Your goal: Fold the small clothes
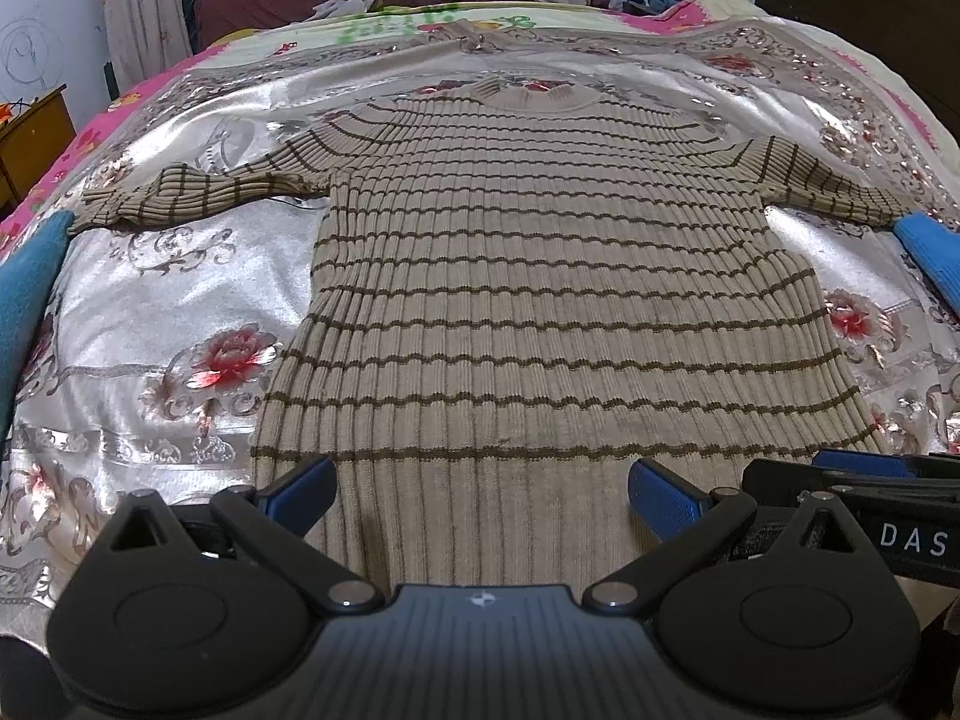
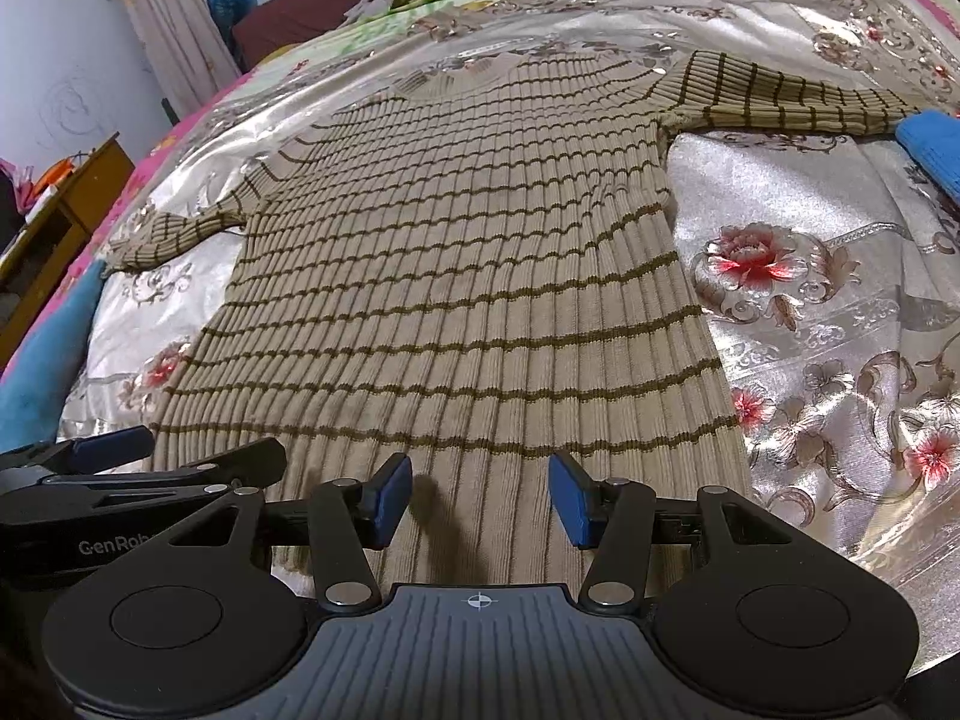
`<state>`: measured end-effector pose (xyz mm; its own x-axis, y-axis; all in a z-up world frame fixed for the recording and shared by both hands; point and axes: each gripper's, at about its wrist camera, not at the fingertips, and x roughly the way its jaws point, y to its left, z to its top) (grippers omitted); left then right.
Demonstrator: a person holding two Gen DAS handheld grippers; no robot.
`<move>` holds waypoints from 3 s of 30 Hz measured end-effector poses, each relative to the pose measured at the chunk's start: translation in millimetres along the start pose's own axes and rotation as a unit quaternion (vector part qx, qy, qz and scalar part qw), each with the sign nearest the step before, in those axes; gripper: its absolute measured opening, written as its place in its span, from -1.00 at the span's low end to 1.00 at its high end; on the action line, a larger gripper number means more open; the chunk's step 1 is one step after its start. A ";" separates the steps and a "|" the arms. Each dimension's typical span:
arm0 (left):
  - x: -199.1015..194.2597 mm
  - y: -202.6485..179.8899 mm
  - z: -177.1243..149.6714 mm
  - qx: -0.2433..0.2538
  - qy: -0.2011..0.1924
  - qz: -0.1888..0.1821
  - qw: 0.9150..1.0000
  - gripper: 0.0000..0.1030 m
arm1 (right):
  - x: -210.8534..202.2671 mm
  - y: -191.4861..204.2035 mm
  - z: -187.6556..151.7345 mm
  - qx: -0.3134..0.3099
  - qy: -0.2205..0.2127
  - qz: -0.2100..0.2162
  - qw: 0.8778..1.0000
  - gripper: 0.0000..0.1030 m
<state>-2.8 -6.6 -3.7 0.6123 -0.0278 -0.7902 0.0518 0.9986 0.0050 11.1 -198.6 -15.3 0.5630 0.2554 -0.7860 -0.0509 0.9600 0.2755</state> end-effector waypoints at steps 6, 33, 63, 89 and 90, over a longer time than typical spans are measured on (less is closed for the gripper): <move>-0.7 -0.8 0.7 0.000 -0.001 0.001 1.000 1.00 | -1.6 -0.5 0.4 0.001 -0.002 0.003 1.000 -0.02; 10.0 -24.5 34.1 0.033 -0.003 -0.013 0.999 1.00 | -1.5 -31.8 23.9 0.045 -0.021 0.020 0.999 -0.02; 67.3 -149.3 123.1 0.105 -0.028 -0.093 0.990 1.00 | 28.0 -278.4 150.7 0.334 -0.159 -0.045 0.928 -0.17; 84.6 -101.7 101.9 0.050 0.028 -0.100 0.993 1.00 | 47.4 -308.7 191.2 0.388 -0.261 0.014 0.884 -0.79; 83.8 -95.5 99.9 0.042 0.030 -0.100 0.994 1.00 | 41.9 -296.1 198.5 0.368 -0.262 0.023 0.892 -0.79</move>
<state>122.3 -108.7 -9.2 0.5350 -0.2192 -0.8159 0.2349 0.9663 -0.1056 213.5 -494.9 -20.0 0.8923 0.0183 -0.4511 0.3631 0.5648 0.7411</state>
